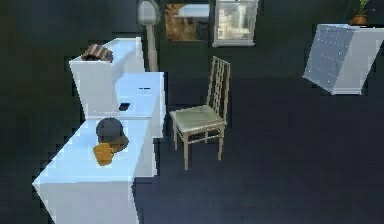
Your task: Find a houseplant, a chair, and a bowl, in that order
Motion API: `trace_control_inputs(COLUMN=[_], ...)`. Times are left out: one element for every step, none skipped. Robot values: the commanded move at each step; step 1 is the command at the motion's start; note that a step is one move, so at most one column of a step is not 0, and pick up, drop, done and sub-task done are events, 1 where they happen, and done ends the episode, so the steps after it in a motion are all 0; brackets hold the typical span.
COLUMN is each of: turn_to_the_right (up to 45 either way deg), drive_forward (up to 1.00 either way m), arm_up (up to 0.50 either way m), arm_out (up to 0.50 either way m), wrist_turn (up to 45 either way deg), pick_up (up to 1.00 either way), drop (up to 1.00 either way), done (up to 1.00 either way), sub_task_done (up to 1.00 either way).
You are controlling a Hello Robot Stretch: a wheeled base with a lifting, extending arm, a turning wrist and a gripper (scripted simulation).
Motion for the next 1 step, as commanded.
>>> trace_control_inputs(turn_to_the_right=[0.0], drive_forward=[0.40], arm_up=[0.00], arm_out=[0.00], wrist_turn=[0.0], pick_up=[0.00], drop=[0.00], done=[0.00], sub_task_done=[0.00])
